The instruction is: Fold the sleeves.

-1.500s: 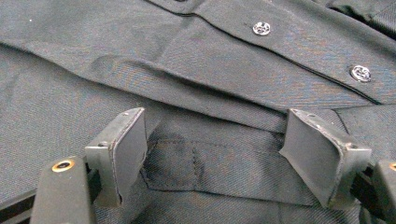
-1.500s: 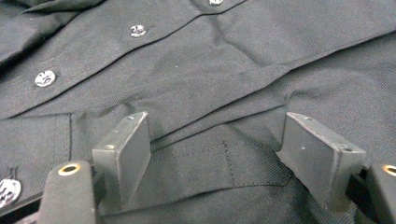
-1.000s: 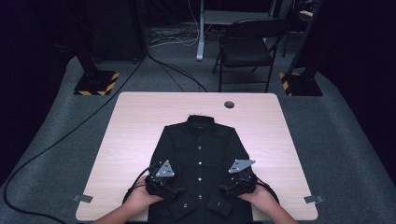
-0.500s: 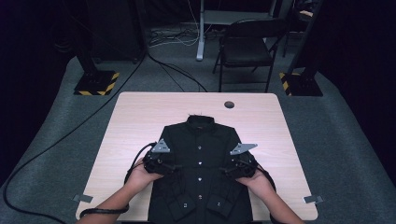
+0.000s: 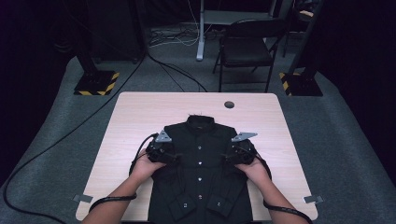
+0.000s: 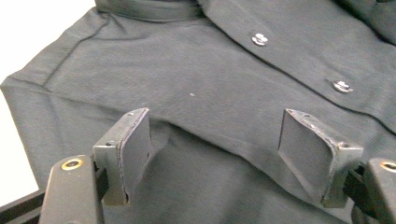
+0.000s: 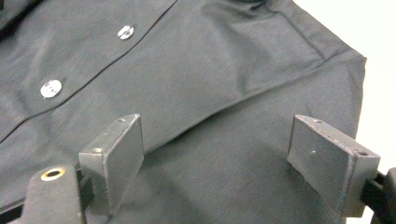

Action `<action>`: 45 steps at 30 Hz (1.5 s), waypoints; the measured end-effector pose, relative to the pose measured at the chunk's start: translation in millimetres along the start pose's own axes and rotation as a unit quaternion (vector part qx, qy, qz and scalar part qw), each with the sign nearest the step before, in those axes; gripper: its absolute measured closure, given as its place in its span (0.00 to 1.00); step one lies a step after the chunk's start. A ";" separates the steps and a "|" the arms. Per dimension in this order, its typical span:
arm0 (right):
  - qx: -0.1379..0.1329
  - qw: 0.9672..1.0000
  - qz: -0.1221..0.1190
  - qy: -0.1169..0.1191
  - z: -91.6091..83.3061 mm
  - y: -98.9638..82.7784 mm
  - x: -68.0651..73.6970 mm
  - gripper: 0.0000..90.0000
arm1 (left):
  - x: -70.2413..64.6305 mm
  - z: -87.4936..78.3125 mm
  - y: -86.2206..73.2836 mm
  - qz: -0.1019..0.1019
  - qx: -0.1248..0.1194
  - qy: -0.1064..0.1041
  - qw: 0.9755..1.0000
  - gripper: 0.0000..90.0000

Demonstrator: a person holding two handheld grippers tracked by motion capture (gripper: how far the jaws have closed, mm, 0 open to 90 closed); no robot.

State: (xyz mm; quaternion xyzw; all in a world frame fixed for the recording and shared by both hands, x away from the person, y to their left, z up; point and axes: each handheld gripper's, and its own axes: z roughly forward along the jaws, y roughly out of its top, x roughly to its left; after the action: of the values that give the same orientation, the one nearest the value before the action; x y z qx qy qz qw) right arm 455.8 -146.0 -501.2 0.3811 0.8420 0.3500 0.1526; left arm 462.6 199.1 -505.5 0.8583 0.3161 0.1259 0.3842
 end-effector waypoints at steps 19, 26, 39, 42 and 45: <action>0.008 1.000 0.011 -0.016 17.9 -7.3 -4.8 0.17 | 4.8 14.4 -9.1 0.002 0.013 0.021 1.000 0.24; 0.002 1.000 0.011 -0.016 15.0 -12.6 -1.5 0.16 | 3.3 12.6 -13.8 0.004 0.001 0.019 1.000 0.24; 0.005 1.000 0.001 -0.008 9.3 -19.4 5.9 0.11 | -4.8 9.0 -19.5 0.013 0.000 0.008 1.000 0.19; 0.003 1.000 -0.001 -0.005 8.3 -21.8 8.6 0.10 | -8.4 9.1 -20.0 0.025 0.009 -0.003 1.000 0.11; 0.002 1.000 -0.001 -0.006 7.0 -23.4 11.1 0.10 | -11.7 8.4 -20.8 0.023 0.011 -0.002 1.000 0.10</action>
State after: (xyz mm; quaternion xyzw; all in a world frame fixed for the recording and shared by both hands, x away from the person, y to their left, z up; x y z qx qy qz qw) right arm 439.6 -145.2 -522.6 0.3826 0.8422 0.3459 0.1572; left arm 448.2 197.3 -526.2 0.8696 0.2968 0.1298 0.3726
